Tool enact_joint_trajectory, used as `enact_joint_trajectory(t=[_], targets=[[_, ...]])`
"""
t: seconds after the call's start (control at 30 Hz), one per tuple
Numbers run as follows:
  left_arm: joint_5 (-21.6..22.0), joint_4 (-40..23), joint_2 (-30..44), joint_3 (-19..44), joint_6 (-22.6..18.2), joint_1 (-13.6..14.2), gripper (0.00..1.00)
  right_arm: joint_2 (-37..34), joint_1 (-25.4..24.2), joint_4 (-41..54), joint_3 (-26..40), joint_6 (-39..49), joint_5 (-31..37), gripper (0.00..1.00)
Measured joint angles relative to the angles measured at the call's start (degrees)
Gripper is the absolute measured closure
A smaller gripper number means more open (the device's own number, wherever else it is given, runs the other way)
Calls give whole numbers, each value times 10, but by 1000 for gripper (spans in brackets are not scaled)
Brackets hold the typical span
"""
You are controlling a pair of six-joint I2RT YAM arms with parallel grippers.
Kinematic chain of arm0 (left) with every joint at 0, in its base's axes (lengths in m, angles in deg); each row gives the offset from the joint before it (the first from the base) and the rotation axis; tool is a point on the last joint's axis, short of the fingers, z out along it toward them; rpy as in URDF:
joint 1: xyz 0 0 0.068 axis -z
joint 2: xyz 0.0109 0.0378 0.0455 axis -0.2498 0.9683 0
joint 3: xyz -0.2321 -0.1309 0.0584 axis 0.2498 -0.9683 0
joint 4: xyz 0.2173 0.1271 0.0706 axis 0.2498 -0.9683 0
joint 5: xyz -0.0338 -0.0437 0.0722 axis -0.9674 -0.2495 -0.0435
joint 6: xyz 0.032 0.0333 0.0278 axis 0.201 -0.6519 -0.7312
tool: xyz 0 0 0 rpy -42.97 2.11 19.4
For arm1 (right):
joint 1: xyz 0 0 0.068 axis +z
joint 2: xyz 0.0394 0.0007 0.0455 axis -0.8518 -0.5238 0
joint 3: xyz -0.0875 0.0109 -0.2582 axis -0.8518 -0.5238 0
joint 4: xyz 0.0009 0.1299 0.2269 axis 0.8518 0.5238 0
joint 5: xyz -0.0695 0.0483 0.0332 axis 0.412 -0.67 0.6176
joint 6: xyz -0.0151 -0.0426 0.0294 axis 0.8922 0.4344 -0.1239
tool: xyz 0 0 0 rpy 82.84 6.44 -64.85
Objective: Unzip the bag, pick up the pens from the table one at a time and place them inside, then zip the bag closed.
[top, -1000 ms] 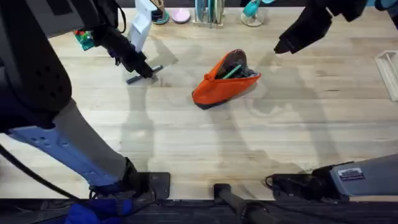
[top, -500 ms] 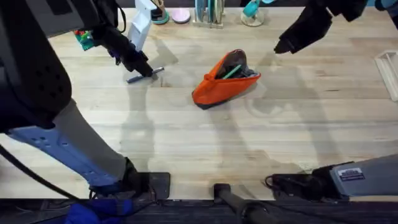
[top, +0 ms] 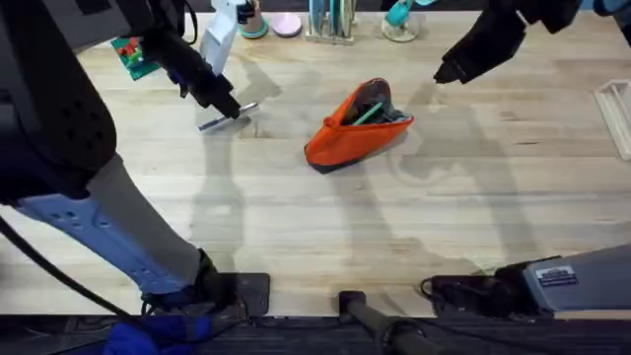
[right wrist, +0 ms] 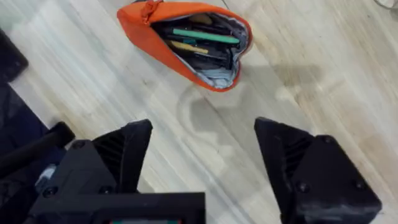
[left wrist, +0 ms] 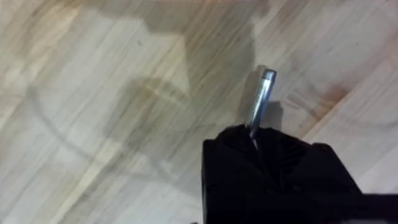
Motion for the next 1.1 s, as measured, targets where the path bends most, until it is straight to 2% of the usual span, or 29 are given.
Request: enact_joint_trajectory(t=[0.17,0.47,0.87,1.1], targets=[[3,-20,-23,0,22,0,959,0,0,-8,0,0,0,6],[6,-38,-133,1,46,-2,960,0,0,-11,0,0,0,5],[6,-80,-178,1,87,-6,960,4,-15,-7,0,0,0,5],[5,-112,-205,1,117,-1,960,55,-29,-4,0,-7,0,5]])
